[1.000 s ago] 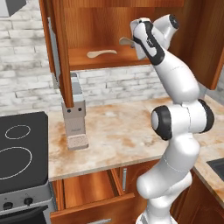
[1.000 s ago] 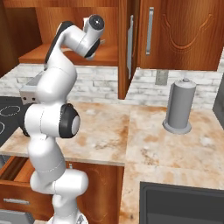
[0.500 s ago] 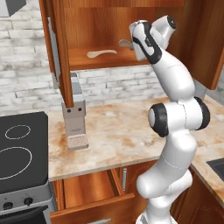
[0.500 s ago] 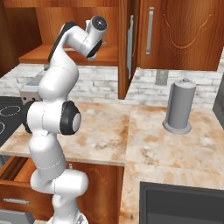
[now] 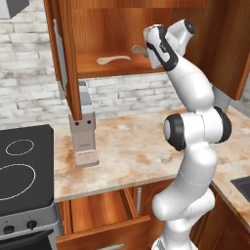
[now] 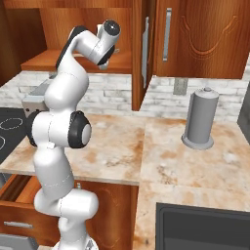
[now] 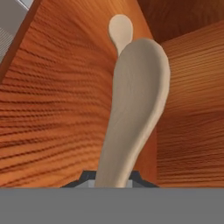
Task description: Organize the utensils by type. Pick up the wooden spoons from the counter and place them in the open cabinet. Then pick up the metallic utensils from the counter and place them in the open drawer.
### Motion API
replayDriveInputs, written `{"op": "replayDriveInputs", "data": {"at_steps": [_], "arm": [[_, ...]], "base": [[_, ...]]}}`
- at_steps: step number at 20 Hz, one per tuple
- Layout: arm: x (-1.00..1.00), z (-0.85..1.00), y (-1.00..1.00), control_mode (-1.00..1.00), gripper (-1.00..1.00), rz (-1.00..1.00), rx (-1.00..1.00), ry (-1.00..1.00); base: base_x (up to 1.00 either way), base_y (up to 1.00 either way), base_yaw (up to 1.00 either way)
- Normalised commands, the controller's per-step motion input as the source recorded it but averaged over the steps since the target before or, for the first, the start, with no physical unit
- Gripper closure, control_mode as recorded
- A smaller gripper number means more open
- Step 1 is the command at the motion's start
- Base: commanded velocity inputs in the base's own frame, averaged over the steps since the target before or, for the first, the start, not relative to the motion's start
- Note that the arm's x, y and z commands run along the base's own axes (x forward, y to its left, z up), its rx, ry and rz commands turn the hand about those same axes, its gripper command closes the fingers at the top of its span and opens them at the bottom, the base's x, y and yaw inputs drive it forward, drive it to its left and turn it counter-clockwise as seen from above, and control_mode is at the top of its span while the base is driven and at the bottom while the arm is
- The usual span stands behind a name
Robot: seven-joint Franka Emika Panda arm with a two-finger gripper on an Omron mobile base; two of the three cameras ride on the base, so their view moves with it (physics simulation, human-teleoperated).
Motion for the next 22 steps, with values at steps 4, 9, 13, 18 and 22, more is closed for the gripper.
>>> {"op": "replayDriveInputs", "data": {"at_steps": [4, 9, 13, 18, 22], "arm": [[0.37, 0.0, 0.0, -1.0, 1.0, 0.0, 0.0, 0.0], [0.35, 0.0, 0.0, -1.0, 1.0, 0.0, 0.0, 0.0], [0.32, 0.07, 0.0, -1.0, 1.0, 0.01, 0.0, 0.0], [0.26, 0.03, 0.0, -1.0, 1.0, 0.01, 0.0, 0.0], [0.28, -0.02, 0.0, -1.0, 1.0, 0.0, 0.0, 0.0]], "base": [[0.0, 0.0, 0.0], [0.0, 0.0, 0.0], [0.0, 0.0, 0.0], [0.0, 0.0, 0.0], [0.0, 0.0, 0.0]]}}
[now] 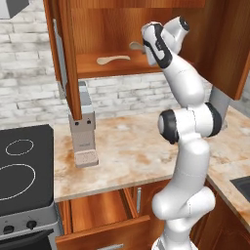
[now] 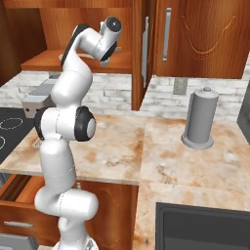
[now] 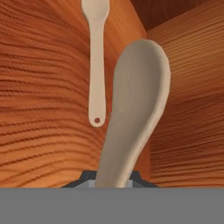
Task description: Organize the utensils by type. Pick up the wooden spoons from the counter and place them in the open cabinet. Then pick up the metallic utensils from the counter and place them in the open drawer.
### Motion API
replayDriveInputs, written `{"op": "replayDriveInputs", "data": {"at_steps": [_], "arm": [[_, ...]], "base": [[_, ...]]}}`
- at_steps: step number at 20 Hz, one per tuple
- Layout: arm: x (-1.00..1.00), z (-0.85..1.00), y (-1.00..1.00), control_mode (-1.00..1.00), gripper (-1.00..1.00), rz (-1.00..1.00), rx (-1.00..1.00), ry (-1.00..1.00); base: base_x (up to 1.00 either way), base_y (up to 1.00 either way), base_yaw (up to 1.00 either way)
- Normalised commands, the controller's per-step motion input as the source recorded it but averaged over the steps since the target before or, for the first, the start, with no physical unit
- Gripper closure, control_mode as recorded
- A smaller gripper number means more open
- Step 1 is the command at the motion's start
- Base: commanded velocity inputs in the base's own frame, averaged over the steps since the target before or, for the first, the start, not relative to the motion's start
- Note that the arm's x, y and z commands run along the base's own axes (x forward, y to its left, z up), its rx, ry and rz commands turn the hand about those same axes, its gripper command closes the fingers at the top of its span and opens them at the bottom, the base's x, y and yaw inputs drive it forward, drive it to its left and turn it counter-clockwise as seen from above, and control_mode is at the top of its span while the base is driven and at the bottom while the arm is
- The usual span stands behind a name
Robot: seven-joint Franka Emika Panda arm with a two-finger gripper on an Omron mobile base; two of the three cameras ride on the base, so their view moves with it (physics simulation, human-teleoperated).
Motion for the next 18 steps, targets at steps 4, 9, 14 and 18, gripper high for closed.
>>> {"op": "replayDriveInputs", "data": {"at_steps": [4, 9, 14, 18], "arm": [[0.26, -0.13, 0.02, -1.0, 1.0, 0.0, 0.0, 0.02], [0.12, -0.26, 0.03, -1.0, -1.0, 0.0, 0.0, 0.07], [0.14, -0.29, 0.04, -1.0, -1.0, 0.0, 0.0, 0.08], [0.09, -0.23, 0.01, -1.0, -1.0, 0.0, 0.0, 0.02]], "base": [[0.0, 0.0, 0.0], [0.0, 0.0, 0.0], [0.0, 0.0, 0.0], [0.0, 0.0, 0.0]]}}
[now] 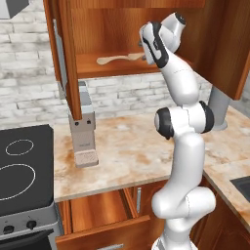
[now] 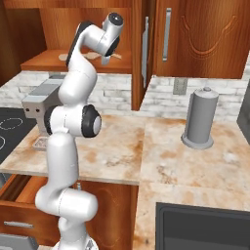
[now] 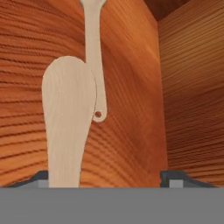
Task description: Organize the utensils by type. Pick up the wooden spoons from the counter and place them in the open cabinet. Then pick up the metallic utensils from the counter and place them in the open drawer.
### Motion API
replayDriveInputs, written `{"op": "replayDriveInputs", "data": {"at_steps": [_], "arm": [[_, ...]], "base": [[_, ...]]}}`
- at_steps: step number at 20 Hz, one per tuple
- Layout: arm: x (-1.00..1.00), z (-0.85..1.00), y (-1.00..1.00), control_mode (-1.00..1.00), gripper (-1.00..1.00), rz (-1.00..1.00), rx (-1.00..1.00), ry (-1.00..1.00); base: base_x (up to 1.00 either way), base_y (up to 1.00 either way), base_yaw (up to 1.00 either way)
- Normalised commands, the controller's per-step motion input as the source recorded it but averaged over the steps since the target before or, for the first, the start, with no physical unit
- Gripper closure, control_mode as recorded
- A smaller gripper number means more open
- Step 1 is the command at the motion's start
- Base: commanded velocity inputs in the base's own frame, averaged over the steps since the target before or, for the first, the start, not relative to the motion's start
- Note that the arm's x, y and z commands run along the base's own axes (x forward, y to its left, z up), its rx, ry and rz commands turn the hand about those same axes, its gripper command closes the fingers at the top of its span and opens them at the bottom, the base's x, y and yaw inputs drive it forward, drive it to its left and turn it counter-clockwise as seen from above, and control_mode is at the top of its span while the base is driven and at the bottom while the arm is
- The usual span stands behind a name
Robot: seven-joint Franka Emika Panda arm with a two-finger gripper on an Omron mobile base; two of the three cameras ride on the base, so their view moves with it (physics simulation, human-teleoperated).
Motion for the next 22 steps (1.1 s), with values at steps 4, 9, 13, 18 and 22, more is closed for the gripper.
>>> {"op": "replayDriveInputs", "data": {"at_steps": [4, 9, 13, 18, 22], "arm": [[-0.02, -0.2, 0.0, -1.0, -1.0, 0.01, 0.0, 0.0], [-0.14, -0.27, 0.01, -1.0, -1.0, 0.0, 0.0, 0.02], [-0.1, -0.34, 0.01, -1.0, -1.0, 0.0, 0.0, 0.01], [-0.13, -0.36, 0.0, -1.0, -1.0, 0.0, 0.0, 0.0], [-0.14, -0.43, 0.0, -1.0, -1.0, 0.0, -0.01, 0.0]], "base": [[0.0, 0.0, 0.0], [0.0, 0.0, 0.0], [0.0, 0.0, 0.0], [0.0, 0.0, 0.0], [0.0, 0.0, 0.0]]}}
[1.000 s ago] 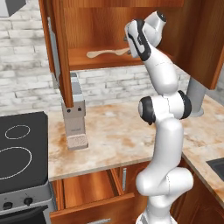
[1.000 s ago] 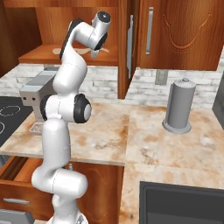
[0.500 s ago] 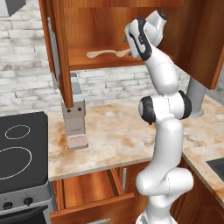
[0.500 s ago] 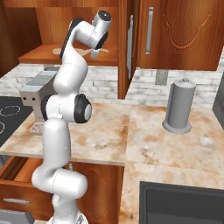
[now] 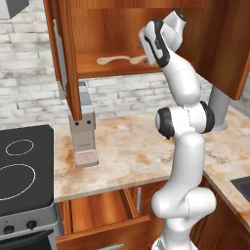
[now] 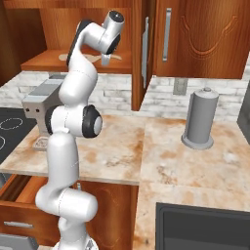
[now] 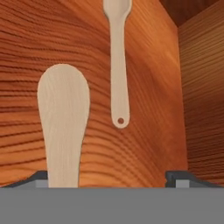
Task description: Organize the utensils by type. Pick up the wooden spoons from the counter and place them in the open cabinet. Then pick up the metallic utensils from the counter and place them in the open drawer.
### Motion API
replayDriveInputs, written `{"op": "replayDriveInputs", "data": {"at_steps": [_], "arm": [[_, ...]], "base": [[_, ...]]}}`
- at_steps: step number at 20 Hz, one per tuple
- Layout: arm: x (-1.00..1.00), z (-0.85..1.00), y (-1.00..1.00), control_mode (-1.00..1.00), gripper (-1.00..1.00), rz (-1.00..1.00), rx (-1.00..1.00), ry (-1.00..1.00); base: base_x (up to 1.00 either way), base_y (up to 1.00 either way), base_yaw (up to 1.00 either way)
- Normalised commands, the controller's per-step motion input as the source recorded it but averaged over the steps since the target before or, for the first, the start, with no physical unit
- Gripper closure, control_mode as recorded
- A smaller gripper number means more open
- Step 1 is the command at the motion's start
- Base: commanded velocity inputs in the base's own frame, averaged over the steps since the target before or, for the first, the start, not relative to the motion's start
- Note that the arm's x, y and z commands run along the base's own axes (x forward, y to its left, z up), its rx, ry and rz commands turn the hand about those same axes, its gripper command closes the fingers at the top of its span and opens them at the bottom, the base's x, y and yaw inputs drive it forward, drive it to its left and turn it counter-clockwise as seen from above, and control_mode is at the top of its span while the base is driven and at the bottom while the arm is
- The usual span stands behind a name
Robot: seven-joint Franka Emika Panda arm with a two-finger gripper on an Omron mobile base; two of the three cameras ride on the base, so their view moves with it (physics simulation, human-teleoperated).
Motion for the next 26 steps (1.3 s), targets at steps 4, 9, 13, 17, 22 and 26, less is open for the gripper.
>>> {"op": "replayDriveInputs", "data": {"at_steps": [4, 9, 13, 17, 22, 26], "arm": [[-0.18, -0.45, 0.0, -1.0, -1.0, 0.0, -0.01, 0.0], [-0.32, -0.4, 0.0, -1.0, -1.0, 0.0, -0.03, -0.01], [-0.42, -0.39, 0.0, -1.0, -1.0, 0.0, -0.03, -0.05], [-0.23, -0.28, 0.0, -1.0, -1.0, 0.0, -0.02, -0.09], [-0.07, -0.08, 0.0, -1.0, -1.0, 0.0, -0.02, -0.19], [-0.26, 0.0, 0.0, -1.0, -1.0, 0.0, -0.02, -0.19]], "base": [[0.0, 0.0, 0.0], [0.0, 0.0, 0.0], [0.0, 0.0, 0.0], [0.0, 0.0, 0.0], [0.0, 0.0, 0.0], [0.0, 0.0, 0.0]]}}
